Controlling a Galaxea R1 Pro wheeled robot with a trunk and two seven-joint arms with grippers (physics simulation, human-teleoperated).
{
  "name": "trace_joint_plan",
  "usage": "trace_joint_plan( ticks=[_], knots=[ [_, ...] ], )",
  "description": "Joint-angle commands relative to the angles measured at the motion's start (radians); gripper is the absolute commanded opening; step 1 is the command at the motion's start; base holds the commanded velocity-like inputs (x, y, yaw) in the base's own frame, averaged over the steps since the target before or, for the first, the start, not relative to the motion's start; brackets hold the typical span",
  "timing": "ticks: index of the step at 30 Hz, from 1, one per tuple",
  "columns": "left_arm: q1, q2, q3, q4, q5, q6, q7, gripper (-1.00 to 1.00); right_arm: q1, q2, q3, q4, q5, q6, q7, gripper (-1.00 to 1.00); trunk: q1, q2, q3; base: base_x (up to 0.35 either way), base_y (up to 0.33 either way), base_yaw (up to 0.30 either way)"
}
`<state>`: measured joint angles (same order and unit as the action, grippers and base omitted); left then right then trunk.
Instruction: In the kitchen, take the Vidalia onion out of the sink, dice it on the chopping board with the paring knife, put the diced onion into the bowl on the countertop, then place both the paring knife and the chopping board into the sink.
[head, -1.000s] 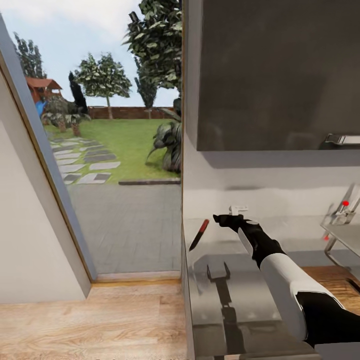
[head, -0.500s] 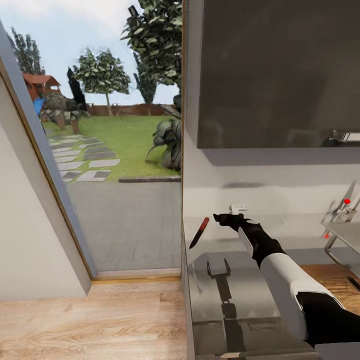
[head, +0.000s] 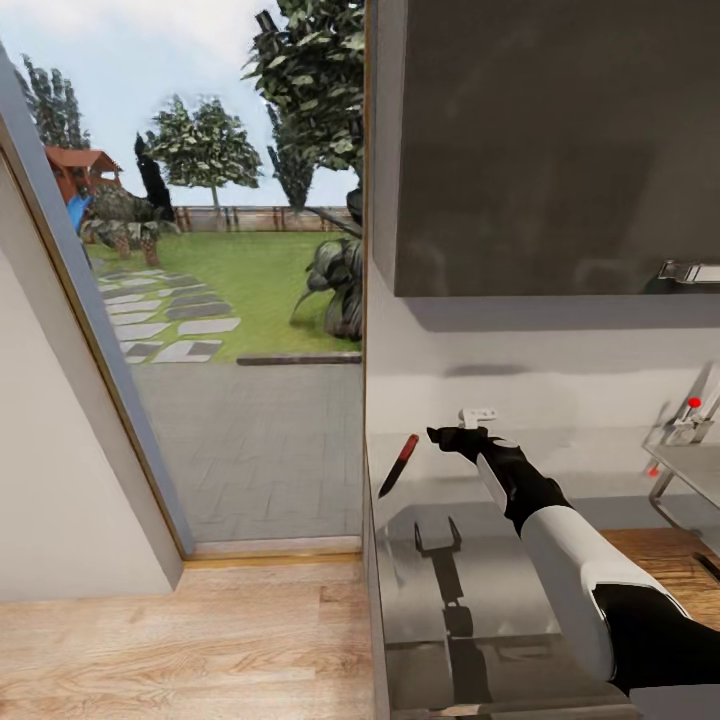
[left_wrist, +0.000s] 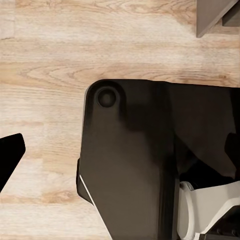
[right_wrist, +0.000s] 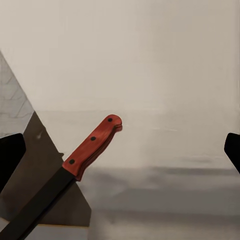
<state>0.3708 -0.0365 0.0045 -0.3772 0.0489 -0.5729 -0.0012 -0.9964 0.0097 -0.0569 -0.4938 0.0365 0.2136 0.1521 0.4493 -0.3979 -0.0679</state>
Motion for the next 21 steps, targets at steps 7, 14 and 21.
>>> trace_joint_plan(
  ticks=[7, 14, 21],
  knots=[
    [0.0, 0.0, 0.0, -0.002, 0.005, -0.001, 0.0, 1.0, -0.001, 0.002, -0.006, -0.002, 0.004, 0.006, 0.006, 1.0, 0.001, -0.002, -0.002, 0.0, 0.0, 0.0],
    [0.0, 0.0, 0.0, -0.002, 0.005, -0.001, 0.0, 1.0, -0.001, 0.002, -0.006, -0.002, 0.004, 0.006, 0.006, 1.0, 0.001, -0.002, -0.002, 0.0, 0.0, 0.0],
    [0.0, 0.0, 0.0, -0.002, 0.005, -0.001, 0.0, 1.0, -0.001, 0.003, -0.006, -0.002, 0.004, 0.006, 0.006, 1.0, 0.001, -0.002, -0.002, 0.0, 0.0, 0.0]
  ],
)
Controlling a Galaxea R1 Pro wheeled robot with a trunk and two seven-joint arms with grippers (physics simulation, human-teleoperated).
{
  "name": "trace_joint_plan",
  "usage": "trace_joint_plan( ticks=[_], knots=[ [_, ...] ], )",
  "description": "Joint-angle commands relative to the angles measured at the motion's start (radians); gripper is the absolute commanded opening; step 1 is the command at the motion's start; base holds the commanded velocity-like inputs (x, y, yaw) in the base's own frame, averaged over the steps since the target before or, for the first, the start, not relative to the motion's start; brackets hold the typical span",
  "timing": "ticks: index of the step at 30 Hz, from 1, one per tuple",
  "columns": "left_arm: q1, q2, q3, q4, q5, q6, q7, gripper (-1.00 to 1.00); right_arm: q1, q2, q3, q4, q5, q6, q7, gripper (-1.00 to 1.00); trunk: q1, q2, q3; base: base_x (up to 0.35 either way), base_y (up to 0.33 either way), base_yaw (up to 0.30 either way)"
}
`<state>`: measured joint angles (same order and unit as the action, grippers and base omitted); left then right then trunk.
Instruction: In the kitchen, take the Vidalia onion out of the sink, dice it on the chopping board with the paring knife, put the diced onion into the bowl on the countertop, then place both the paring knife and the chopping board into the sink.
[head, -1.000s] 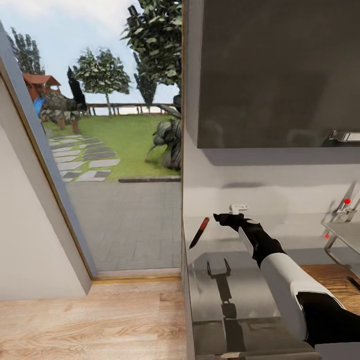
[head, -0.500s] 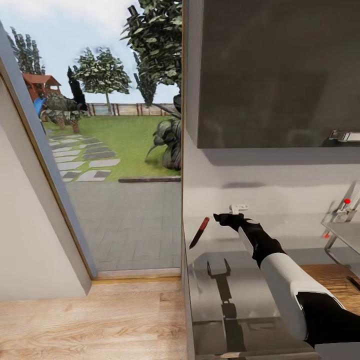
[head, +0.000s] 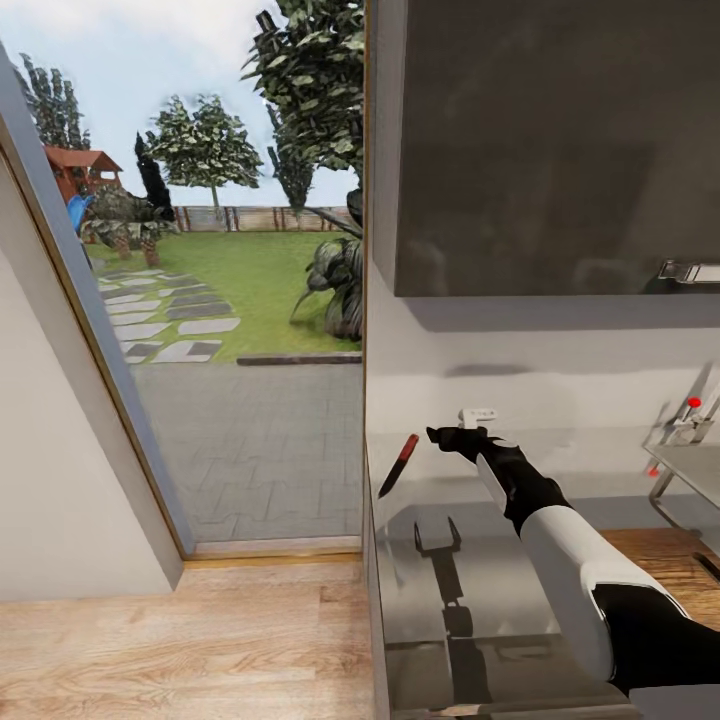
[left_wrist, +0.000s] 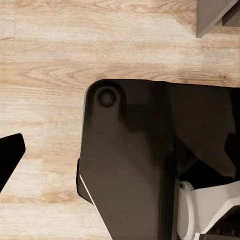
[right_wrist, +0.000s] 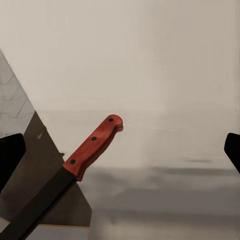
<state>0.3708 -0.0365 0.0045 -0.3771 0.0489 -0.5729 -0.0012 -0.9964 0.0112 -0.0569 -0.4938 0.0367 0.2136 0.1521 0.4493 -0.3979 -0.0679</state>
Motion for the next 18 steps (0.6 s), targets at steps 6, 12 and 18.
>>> trace_joint_plan(
  ticks=[6, 12, 18],
  knots=[
    [0.0, 0.0, 0.0, -0.002, 0.005, -0.002, 0.0, 1.0, -0.001, 0.001, -0.006, -0.002, 0.004, 0.006, 0.006, 1.0, 0.001, -0.002, -0.002, 0.0, 0.0, 0.0],
    [0.0, 0.0, 0.0, -0.002, 0.005, -0.002, 0.0, 1.0, -0.001, 0.001, -0.006, -0.002, 0.004, 0.006, 0.006, 1.0, 0.001, -0.002, -0.002, 0.0, 0.0, 0.0],
    [0.0, 0.0, 0.0, -0.002, 0.005, -0.002, 0.0, 1.0, -0.001, 0.001, -0.006, -0.002, 0.004, 0.006, 0.006, 1.0, 0.001, -0.002, -0.002, 0.0, 0.0, 0.0]
  ],
)
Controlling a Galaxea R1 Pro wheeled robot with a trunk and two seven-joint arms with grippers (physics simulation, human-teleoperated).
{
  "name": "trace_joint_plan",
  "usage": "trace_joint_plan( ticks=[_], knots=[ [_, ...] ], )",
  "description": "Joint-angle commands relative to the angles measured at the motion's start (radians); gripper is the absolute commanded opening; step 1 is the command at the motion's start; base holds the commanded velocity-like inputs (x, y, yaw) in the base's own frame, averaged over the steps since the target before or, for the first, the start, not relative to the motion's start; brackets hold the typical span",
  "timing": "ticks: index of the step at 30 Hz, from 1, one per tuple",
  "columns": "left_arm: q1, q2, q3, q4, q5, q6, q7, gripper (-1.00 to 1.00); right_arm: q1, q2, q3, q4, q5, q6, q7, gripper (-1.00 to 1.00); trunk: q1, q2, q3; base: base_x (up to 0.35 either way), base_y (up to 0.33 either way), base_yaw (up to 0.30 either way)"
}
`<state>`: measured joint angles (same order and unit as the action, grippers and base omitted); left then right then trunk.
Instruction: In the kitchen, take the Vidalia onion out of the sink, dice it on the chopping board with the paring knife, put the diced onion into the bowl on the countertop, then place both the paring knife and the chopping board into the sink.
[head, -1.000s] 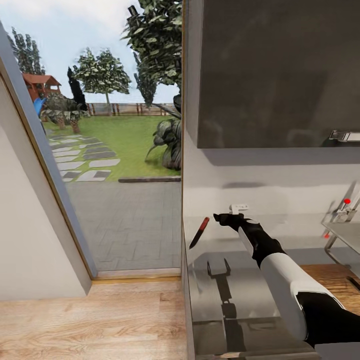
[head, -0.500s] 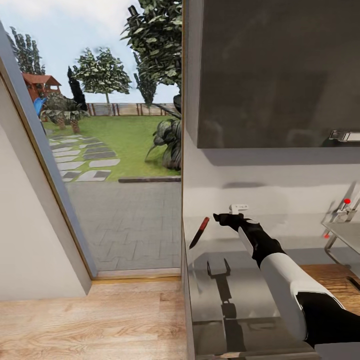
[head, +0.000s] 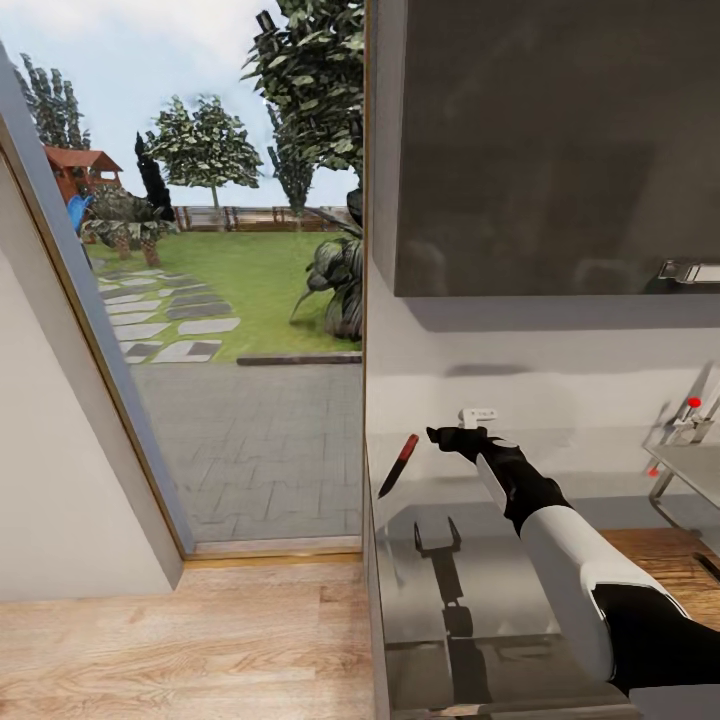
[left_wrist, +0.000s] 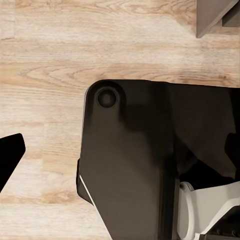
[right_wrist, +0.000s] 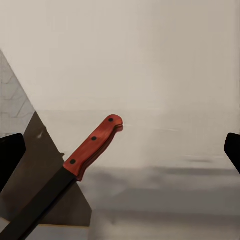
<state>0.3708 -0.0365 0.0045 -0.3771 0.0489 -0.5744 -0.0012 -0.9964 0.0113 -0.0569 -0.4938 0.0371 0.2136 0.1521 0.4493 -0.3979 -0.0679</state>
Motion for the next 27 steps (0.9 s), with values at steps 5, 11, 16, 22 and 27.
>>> trace_joint_plan(
  ticks=[5, 11, 16, 22, 27],
  knots=[
    [0.0, 0.0, 0.0, -0.002, 0.005, -0.001, 0.0, 1.0, -0.001, 0.001, -0.005, -0.002, 0.004, 0.006, 0.006, 1.0, 0.001, -0.002, -0.002, 0.0, 0.0, 0.0],
    [0.0, 0.0, 0.0, -0.002, 0.004, -0.001, 0.0, 1.0, -0.001, 0.001, -0.006, -0.002, 0.004, 0.006, 0.006, 1.0, 0.001, -0.002, -0.002, 0.025, 0.0, 0.0],
    [0.0, 0.0, 0.0, -0.002, 0.003, -0.001, 0.001, 1.0, -0.001, 0.001, -0.006, -0.002, 0.003, 0.006, 0.006, 1.0, 0.001, -0.002, -0.002, 0.136, -0.019, 0.0],
    [0.0, 0.0, 0.0, -0.002, 0.003, -0.001, 0.001, 1.0, -0.001, 0.002, -0.005, -0.001, 0.003, 0.007, 0.006, 1.0, 0.001, -0.002, -0.006, 0.153, -0.068, 0.048],
    [0.0, 0.0, 0.0, -0.002, 0.003, -0.001, 0.001, 1.0, -0.001, 0.002, -0.005, -0.001, 0.004, 0.007, 0.006, 1.0, 0.001, -0.002, -0.012, 0.015, -0.006, 0.109]
  ],
)
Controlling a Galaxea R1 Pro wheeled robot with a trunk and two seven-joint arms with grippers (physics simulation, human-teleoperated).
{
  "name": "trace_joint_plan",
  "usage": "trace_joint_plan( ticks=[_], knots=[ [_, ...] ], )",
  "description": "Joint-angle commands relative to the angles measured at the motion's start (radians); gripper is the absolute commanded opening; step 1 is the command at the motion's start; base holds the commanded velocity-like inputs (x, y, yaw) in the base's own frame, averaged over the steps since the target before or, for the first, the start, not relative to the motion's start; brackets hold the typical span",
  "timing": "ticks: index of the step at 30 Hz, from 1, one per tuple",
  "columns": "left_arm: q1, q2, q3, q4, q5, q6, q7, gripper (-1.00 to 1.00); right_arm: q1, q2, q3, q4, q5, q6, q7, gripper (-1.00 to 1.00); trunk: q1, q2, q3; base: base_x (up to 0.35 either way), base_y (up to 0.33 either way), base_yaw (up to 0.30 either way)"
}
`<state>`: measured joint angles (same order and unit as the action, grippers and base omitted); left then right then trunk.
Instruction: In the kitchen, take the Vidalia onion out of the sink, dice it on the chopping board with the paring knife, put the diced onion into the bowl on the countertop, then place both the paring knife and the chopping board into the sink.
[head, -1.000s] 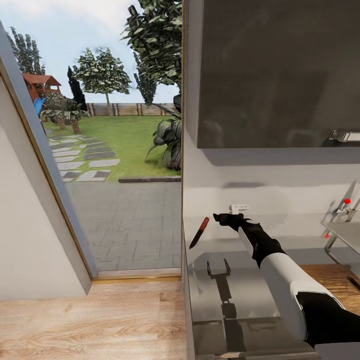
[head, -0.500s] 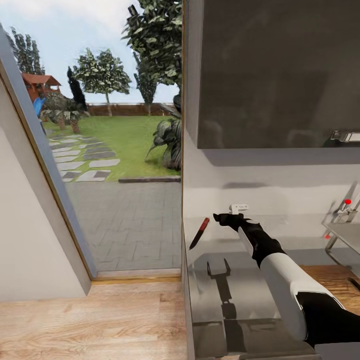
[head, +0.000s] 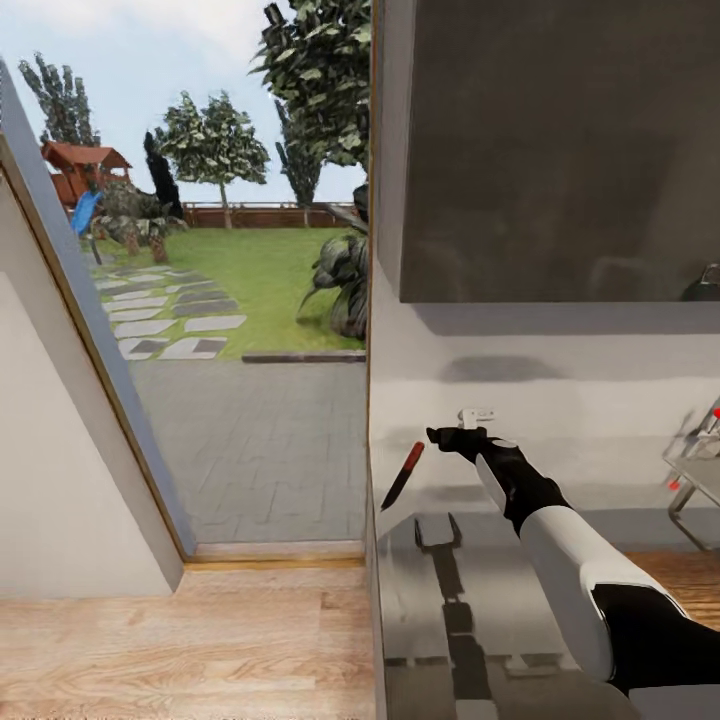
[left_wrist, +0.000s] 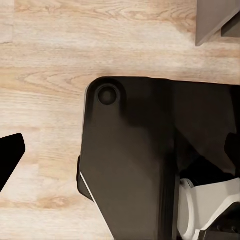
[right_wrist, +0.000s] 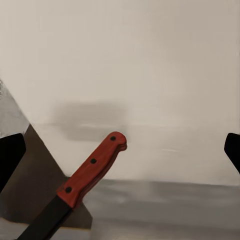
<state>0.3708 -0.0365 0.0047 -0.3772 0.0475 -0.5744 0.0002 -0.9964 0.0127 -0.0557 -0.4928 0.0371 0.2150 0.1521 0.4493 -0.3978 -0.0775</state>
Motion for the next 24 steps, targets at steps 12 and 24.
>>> trace_joint_plan(
  ticks=[12, 24],
  knots=[
    [0.0, 0.0, 0.0, -0.002, 0.005, -0.001, 0.0, 1.0, -0.001, 0.0, -0.006, -0.002, 0.004, 0.006, 0.006, 1.0, 0.001, -0.002, -0.015, 0.01, 0.0, 0.118],
    [0.0, 0.0, 0.001, -0.002, 0.005, 0.001, 0.0, 1.0, -0.001, 0.0, -0.007, -0.002, 0.004, 0.006, 0.006, 1.0, 0.001, -0.002, -0.017, 0.262, 0.0, 0.013]
  ],
)
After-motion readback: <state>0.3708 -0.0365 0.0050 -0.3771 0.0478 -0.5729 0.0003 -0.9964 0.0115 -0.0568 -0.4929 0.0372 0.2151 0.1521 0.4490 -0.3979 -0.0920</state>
